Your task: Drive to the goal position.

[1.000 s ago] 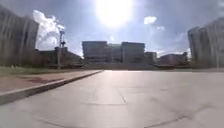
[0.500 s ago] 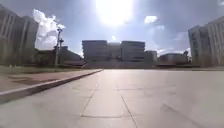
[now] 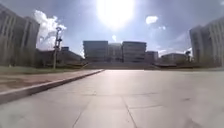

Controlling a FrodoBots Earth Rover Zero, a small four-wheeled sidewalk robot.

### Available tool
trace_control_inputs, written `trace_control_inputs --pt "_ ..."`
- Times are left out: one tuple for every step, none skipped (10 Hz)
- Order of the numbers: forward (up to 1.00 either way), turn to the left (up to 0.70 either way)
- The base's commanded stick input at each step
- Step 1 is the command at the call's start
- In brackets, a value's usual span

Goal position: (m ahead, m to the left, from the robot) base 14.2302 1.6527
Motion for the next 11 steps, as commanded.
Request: trace_control_inputs --pt "1.00 0.01" --pt "1.00 0.01" --pt "1.00 0.01" --pt "1.00 0.01" --pt "1.00 0.01" --pt "1.00 0.01" --pt "1.00 0.01" --pt "1.00 0.01" --pt "1.00 0.01" --pt "1.00 0.01" --pt "1.00 0.01"
